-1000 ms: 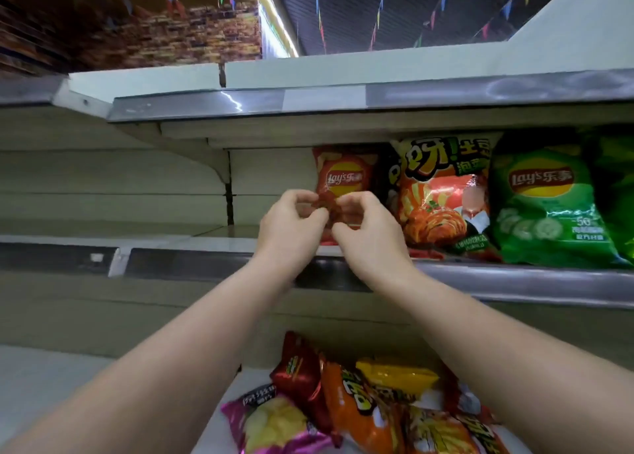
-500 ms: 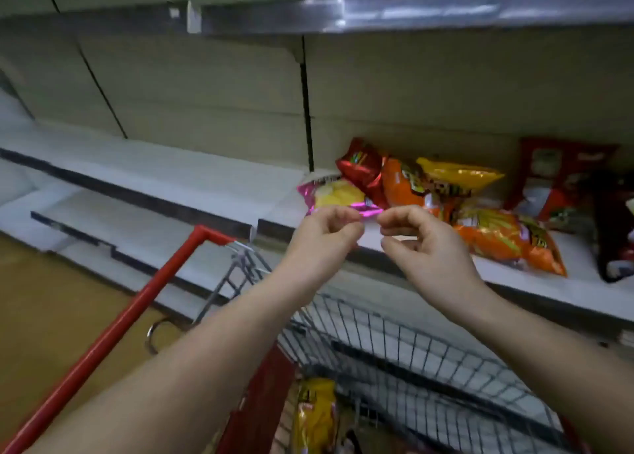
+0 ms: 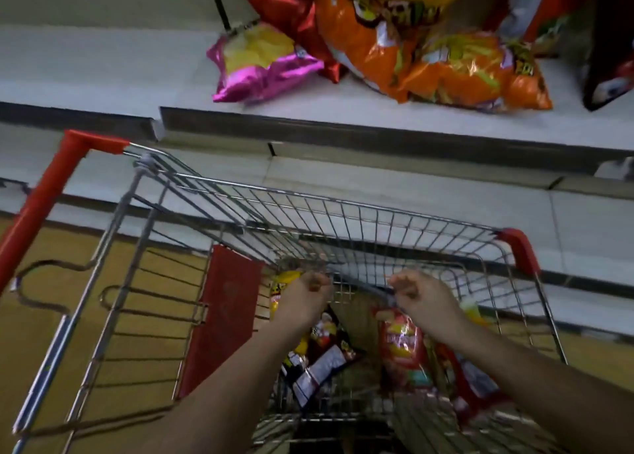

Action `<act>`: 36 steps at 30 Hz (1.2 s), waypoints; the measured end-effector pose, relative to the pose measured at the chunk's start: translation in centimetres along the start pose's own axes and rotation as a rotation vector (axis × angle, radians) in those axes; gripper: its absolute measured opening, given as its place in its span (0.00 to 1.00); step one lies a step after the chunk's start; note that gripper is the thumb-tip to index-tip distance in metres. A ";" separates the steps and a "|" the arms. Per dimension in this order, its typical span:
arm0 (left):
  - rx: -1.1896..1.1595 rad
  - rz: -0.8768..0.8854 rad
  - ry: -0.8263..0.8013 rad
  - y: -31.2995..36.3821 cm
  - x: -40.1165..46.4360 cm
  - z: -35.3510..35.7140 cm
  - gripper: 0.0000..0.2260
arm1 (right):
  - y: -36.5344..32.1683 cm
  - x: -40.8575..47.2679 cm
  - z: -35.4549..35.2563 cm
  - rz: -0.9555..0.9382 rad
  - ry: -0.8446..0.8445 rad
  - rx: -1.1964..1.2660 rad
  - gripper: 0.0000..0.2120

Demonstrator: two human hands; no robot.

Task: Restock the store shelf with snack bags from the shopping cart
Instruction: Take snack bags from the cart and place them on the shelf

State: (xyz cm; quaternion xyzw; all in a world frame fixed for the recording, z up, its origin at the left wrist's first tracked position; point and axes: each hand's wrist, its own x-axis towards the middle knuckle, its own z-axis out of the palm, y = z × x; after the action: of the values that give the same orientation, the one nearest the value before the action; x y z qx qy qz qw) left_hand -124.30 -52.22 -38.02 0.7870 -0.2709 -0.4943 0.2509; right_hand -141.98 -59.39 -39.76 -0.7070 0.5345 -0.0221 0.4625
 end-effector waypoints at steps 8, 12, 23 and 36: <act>0.259 0.000 -0.260 -2.2 4.9 7.4 0.11 | 8.8 -0.9 2.2 0.366 0.054 -0.035 0.10; 0.358 0.032 -0.382 -2.1 6.4 11.4 0.13 | 12.0 -1.0 1.6 0.507 0.170 -0.030 0.13; 0.433 0.021 -0.552 -1.5 8.4 20.1 0.15 | 17.1 0.5 2.6 0.647 0.269 -0.032 0.22; 0.025 -0.362 -0.507 -3.6 9.5 22.4 0.20 | 18.0 2.3 2.5 0.835 0.207 0.486 0.21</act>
State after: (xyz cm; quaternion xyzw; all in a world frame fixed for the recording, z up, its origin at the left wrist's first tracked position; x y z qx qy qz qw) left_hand -140.71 -58.89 -55.14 0.6770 -0.1864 -0.7082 0.0736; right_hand -152.93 -59.59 -54.41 -0.2981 0.7948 -0.0286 0.5278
